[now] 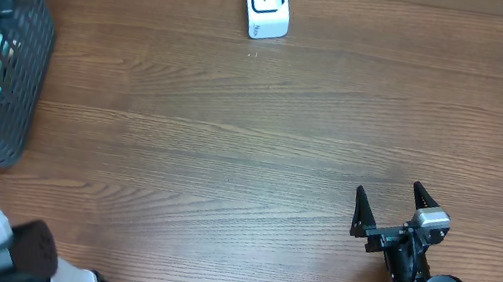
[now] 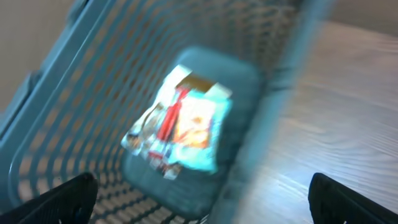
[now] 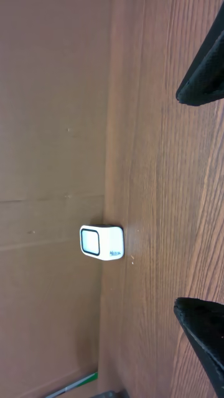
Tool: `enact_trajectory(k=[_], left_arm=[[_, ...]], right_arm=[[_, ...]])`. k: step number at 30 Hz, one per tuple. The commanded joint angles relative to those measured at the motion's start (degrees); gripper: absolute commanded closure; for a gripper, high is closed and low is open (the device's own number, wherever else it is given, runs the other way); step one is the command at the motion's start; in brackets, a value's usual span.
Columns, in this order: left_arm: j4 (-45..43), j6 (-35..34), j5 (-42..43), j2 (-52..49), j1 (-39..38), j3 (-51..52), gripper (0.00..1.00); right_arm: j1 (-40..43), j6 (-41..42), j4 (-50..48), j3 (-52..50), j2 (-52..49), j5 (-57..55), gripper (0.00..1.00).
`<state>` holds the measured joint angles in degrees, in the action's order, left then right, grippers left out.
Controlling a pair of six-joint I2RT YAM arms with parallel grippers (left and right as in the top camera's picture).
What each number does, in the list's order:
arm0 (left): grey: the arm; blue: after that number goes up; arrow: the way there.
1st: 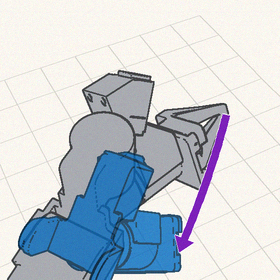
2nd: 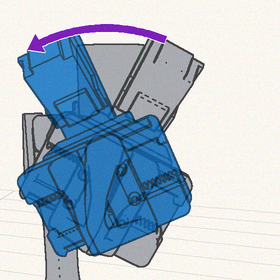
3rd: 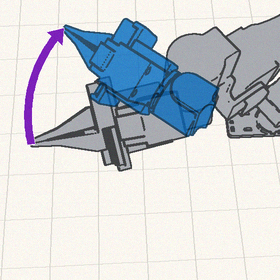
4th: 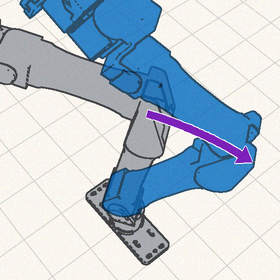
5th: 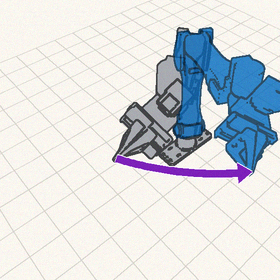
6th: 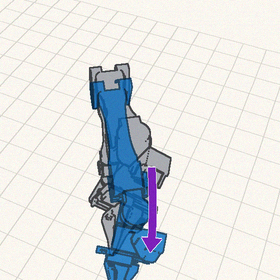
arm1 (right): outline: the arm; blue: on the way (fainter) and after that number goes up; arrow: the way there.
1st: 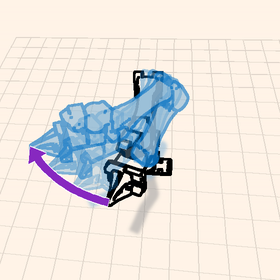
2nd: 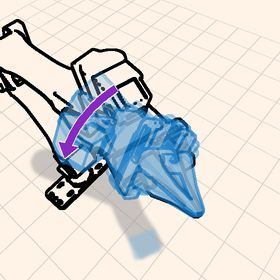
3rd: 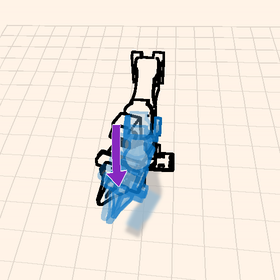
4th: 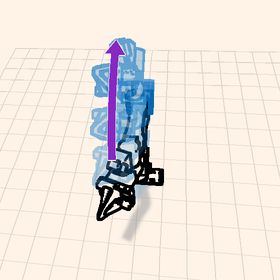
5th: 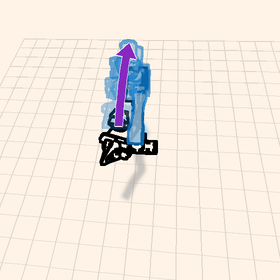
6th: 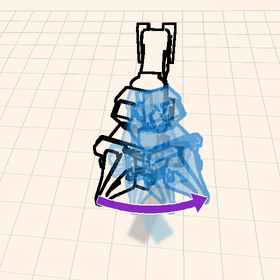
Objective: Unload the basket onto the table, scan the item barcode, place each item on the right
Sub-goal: 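Move the left gripper up and over into the grey basket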
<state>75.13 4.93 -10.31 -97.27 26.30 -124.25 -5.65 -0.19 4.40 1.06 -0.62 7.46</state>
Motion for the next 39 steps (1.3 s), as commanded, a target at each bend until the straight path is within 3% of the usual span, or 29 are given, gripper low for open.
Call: enact_trajectory(k=[1, 9, 39], left_arm=[[0.3, -2.4, 6.7, -1.9, 5.6, -1.1, 0.00], [0.7, -2.2, 12.0, -6.8, 12.0, -1.0, 0.00], [-2.3, 6.0, 15.5, -28.5, 12.3, -1.0, 0.00]], right_arm=[[0.2, 0.2, -0.2, -0.6, 0.5, -0.3, 0.00], [0.2, 0.2, -0.2, -0.6, 0.5, -0.3, 0.00], [0.2, 0.2, -0.2, -0.6, 0.5, -0.3, 0.00]])
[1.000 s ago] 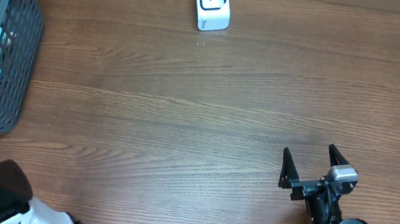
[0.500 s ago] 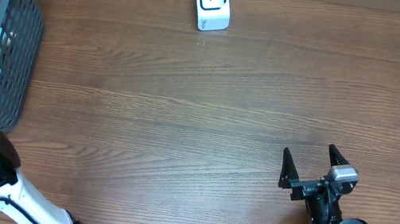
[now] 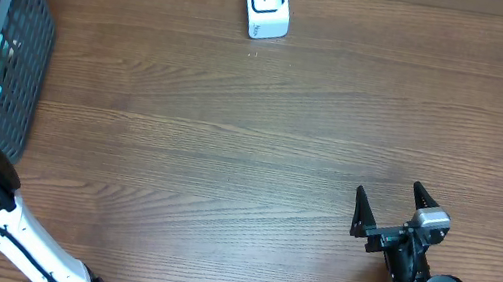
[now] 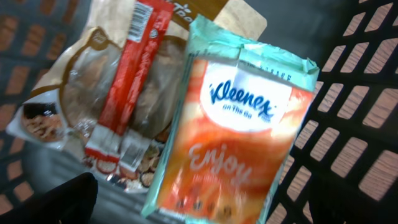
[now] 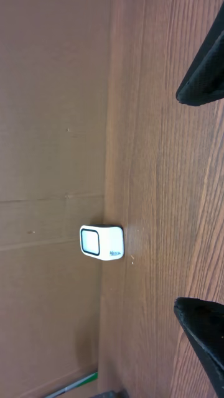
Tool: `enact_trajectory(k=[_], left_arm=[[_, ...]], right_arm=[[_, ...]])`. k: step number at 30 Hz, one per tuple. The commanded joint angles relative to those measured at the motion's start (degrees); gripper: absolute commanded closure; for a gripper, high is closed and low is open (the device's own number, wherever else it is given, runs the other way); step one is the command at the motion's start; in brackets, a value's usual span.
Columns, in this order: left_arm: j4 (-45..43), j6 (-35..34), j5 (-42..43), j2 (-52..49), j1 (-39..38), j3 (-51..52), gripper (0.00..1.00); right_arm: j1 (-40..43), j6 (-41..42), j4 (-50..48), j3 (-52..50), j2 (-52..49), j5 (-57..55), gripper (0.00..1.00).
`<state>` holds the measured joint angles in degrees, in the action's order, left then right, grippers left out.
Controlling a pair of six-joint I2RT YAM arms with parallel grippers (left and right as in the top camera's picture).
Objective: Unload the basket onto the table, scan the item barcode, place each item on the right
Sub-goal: 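Move the left gripper up and over into the grey basket, then grasp the green-and-orange Kleenex tissue pack with the left gripper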
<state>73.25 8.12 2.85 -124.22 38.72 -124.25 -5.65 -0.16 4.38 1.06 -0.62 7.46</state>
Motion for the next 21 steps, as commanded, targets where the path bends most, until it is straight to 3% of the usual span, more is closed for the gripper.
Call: enact_trajectory(k=[1, 21], left_arm=[[-0.7, 3.5, 3.1, -1.8, -0.1, -1.0, 0.00], [-1.6, 4.8, 4.2, -10.4, -0.1, -0.9, 0.00]], right_arm=[[0.2, 0.2, -0.2, -0.6, 0.5, -0.3, 0.00], [0.2, 0.2, -0.2, -0.6, 0.5, -0.3, 0.00]])
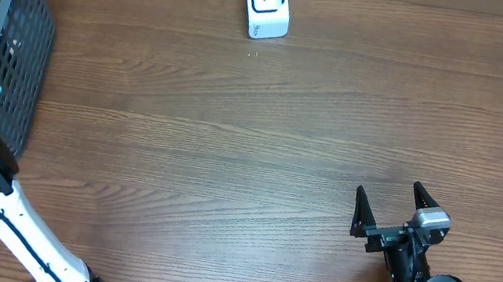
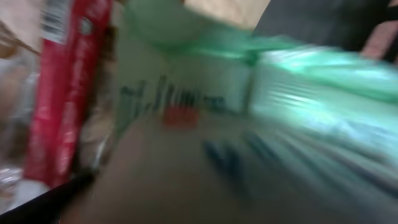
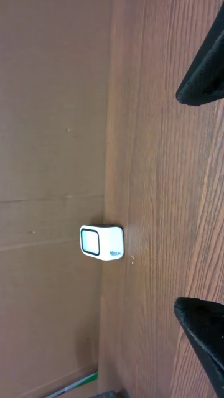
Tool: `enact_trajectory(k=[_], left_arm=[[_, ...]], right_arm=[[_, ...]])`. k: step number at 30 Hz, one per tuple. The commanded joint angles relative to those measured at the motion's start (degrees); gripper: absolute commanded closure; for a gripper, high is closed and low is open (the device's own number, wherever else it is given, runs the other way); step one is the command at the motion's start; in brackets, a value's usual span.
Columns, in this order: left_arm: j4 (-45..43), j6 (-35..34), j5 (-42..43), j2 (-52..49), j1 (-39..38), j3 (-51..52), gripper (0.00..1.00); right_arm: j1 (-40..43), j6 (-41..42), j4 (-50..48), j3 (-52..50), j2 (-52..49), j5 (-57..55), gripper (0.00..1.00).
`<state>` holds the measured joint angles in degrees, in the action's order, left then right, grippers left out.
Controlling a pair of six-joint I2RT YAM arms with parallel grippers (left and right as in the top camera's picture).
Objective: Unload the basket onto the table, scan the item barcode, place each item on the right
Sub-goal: 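Grasp the green-and-orange Kleenex tissue pack with the left gripper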
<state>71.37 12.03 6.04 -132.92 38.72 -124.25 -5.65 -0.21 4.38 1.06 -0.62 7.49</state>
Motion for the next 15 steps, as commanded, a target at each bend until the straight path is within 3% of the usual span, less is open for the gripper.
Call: enact_trajectory(k=[1, 8, 15], left_arm=[[0.3, 0.9, 1.1, -1.9, -0.1, -0.8, 0.00], [0.1, 0.8, 1.1, -2.0, -0.1, -0.7, 0.02], [1.0, 0.8, 1.1, -2.0, -0.1, -0.7, 0.18]], right_arm=[[0.2, 0.2, -0.2, -0.6, 0.5, -0.3, 0.00], [0.2, 0.2, -0.2, -0.6, 0.5, -0.3, 0.00], [0.2, 0.2, -0.2, -0.6, 0.5, -0.3, 0.00]])
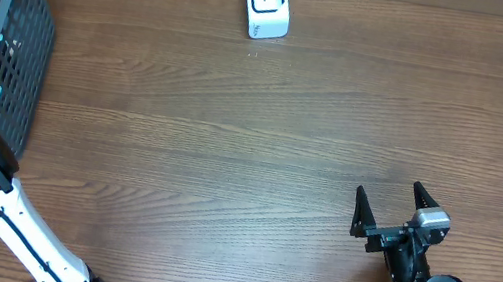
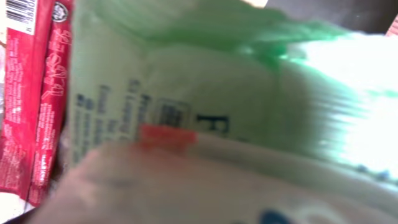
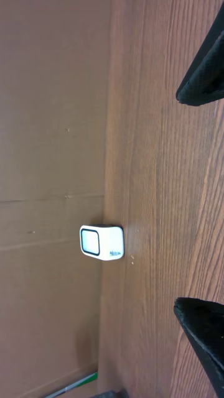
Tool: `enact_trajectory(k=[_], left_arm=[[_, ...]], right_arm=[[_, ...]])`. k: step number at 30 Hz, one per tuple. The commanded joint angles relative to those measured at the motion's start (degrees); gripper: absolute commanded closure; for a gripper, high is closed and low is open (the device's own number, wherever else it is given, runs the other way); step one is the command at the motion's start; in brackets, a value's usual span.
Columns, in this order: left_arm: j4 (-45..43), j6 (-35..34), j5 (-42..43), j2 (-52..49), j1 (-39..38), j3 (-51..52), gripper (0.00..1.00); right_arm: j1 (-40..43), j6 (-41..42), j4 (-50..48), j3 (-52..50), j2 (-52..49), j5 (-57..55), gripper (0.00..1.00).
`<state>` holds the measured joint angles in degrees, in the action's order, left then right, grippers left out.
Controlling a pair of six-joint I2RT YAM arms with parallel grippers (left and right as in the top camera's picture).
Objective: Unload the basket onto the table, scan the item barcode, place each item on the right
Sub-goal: 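Grasp the green-and-orange Kleenex tissue pack with the left gripper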
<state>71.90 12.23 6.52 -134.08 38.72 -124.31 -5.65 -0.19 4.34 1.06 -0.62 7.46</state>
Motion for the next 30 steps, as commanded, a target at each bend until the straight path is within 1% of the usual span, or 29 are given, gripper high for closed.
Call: enact_trajectory(k=[1, 3, 5, 8, 14, 19, 21, 23, 30], left_arm=[[0.7, 0.6, 0.6, -0.8, -0.1, -0.7, 0.22], [0.9, 0.6, 0.6, -0.8, -0.1, -0.7, 0.33], [0.9, 0.6, 0.6, -0.8, -0.1, -0.7, 0.38], [0.9, 0.6, 0.6, -0.8, -0.1, -0.7, 0.38], [1.1, -2.6, 1.0, -0.8, -0.1, -0.7, 0.39], [2.2, -3.3, 1.0, -0.8, -0.1, -2.3, 0.44], [3.1, -3.5, 1.0, -0.7, -0.1, -3.7, 0.50], [4.0, -3.8, 1.1, -0.1, -0.1, -5.4, 0.52], [5.7, -6.1, 1.0, 3.5, -0.1, -10.1, 0.56]], right_arm=[[0.2, 0.2, -0.2, -0.6, 0.5, -0.3, 0.00], [0.2, 0.2, -0.2, -0.6, 0.5, -0.3, 0.00], [0.2, 0.2, -0.2, -0.6, 0.5, -0.3, 0.00], [0.2, 0.2, -0.2, -0.6, 0.5, -0.3, 0.00], [0.2, 0.2, -0.2, -0.6, 0.5, -0.3, 0.00], [0.2, 0.2, -0.2, -0.6, 0.5, -0.3, 0.00], [0.2, 0.2, -0.2, -0.6, 0.5, -0.3, 0.00], [0.2, 0.2, -0.2, -0.6, 0.5, -0.3, 0.00], [0.2, 0.2, -0.2, -0.6, 0.5, -0.3, 0.00]])
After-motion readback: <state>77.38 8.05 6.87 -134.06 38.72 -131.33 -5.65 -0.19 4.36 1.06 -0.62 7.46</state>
